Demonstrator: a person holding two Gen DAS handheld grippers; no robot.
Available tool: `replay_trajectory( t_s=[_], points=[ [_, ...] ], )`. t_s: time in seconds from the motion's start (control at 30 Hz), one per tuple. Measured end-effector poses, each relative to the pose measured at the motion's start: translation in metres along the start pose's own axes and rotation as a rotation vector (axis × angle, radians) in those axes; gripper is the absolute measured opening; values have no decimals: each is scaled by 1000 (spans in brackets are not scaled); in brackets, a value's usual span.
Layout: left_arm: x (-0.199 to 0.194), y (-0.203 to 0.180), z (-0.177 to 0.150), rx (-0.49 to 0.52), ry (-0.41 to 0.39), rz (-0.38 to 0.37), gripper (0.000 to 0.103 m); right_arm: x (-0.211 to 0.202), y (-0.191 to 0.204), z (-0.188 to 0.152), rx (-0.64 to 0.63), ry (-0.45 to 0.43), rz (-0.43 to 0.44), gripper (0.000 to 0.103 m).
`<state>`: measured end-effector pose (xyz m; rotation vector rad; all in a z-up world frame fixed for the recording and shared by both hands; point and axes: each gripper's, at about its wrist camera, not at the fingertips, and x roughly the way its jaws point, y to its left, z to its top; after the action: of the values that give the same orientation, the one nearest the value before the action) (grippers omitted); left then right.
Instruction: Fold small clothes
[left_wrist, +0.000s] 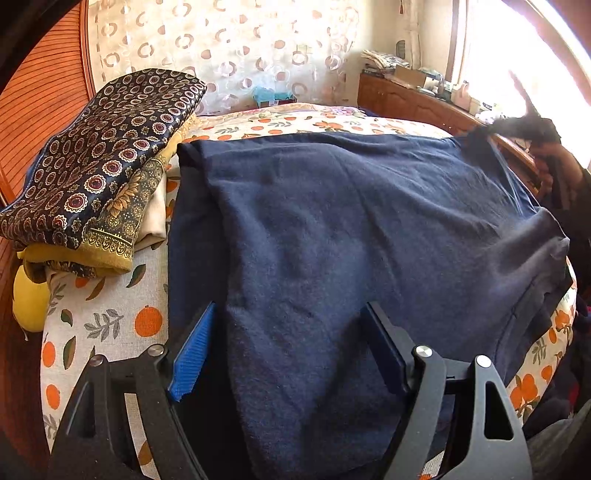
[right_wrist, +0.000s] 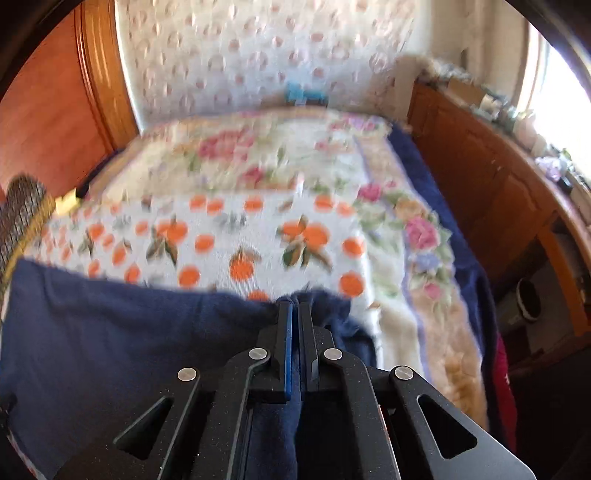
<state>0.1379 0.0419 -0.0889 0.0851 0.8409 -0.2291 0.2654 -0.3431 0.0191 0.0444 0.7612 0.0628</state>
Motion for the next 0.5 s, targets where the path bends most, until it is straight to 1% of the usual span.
replay_trajectory(
  t_s=[0.03,0.07,0.1,0.13,0.17,0.2,0.23,0.27,0.3,0.4,0.43,0.5],
  points=[
    [0,0,0,-1,0,-1,79,-15,-6,0,42,-69,32,2],
    [0,0,0,0,0,1,79,-30,-16,-1,110,-134,55,2],
    [0,-1,0,1,0,4,79,-36,-23,-3,157,-150,56,2],
    [0,-1,0,2,1,5,79,-36,-29,-5,190,-141,56,2],
    [0,-1,1,1,1,4,79,-33,-31,-7,192,-116,42,2],
    [0,0,1,0,1,2,79,-28,-31,-8,174,-88,-17,2],
    [0,0,1,-1,1,2,79,-25,-31,-9,149,-72,-86,8],
    [0,0,0,0,0,3,79,-23,-31,-9,130,-60,-134,11],
    [0,0,1,0,0,4,79,-22,-34,-9,130,-55,-144,15],
    [0,0,0,0,1,3,79,-28,-41,-14,171,-60,-90,27],
    [0,-1,0,-1,0,3,79,-33,-41,-18,169,-70,-71,33],
    [0,0,1,-1,0,4,79,-44,-36,-31,142,-88,-21,41]
  ],
)
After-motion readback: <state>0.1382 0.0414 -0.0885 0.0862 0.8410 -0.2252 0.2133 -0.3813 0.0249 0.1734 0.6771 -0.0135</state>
